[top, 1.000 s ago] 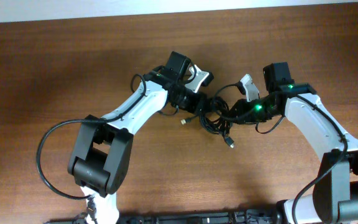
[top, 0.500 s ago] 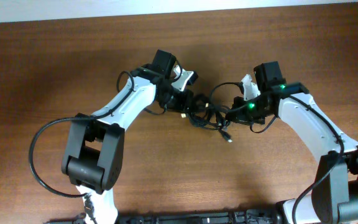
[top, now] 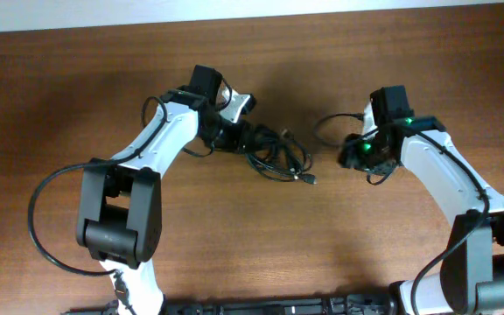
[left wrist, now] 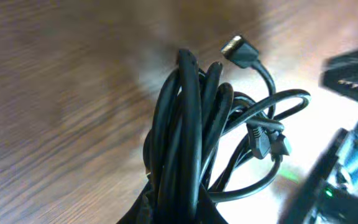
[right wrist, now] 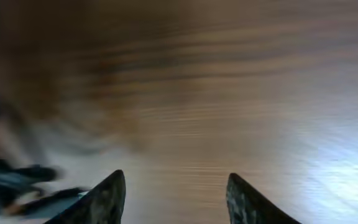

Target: Untangle cables

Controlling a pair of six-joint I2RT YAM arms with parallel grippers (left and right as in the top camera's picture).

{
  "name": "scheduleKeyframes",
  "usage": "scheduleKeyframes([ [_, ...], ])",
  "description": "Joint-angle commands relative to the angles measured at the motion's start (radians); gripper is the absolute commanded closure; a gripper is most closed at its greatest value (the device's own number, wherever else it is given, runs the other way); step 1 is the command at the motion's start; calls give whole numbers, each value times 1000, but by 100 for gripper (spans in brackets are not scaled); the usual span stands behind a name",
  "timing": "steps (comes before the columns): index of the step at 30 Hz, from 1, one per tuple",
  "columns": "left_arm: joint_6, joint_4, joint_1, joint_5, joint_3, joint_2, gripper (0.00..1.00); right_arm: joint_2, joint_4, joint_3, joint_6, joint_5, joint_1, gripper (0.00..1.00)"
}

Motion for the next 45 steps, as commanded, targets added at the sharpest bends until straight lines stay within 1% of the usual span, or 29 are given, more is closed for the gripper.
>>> scheduleKeyframes([
  [1,129,1,-5,257,9,-42,100,2,44,1,-169,-317,5,48],
  [2,138,3,-5,285,9,-42,100,2,47,1,-169,-327,6,48],
  [3,139,3,-5,280,9,-42,100,2,46,1,-169,-351,6,48],
  [5,139,4,-5,278,9,-42,100,2,46,1,-247,-477,6,48],
  [7,138,3,-5,227,9,-41,100,2,47,1,-281,-566,6,47],
  [10,138,3,-5,211,9,-41,100,2,55,1,-281,-568,6,47],
  [11,138,2,-5,162,9,-41,100,2,71,1,-280,-557,6,47],
  [12,126,-3,-5,79,9,-41,100,2,84,1,-280,-550,6,48],
  [13,124,-10,-5,44,9,-41,100,2,88,1,-280,-550,6,47],
  [18,124,-13,-4,44,9,-41,100,2,102,1,-280,-517,6,47],
  [27,132,0,-7,275,9,-41,100,2,95,1,-280,-517,6,47],
  [34,132,11,-7,303,9,-41,100,2,58,1,-280,-521,6,47],
  [36,132,10,-7,303,9,-41,100,2,57,1,-280,-521,15,48],
  [38,132,10,-7,303,9,-41,100,2,59,1,-280,-518,34,54],
  [42,132,10,-7,303,9,-41,100,2,85,1,-280,-481,59,77],
  [44,132,10,-7,301,9,-41,100,2,84,1,-275,-412,59,92],
  [45,132,10,-7,299,9,-41,100,2,85,1,-232,-357,59,96],
])
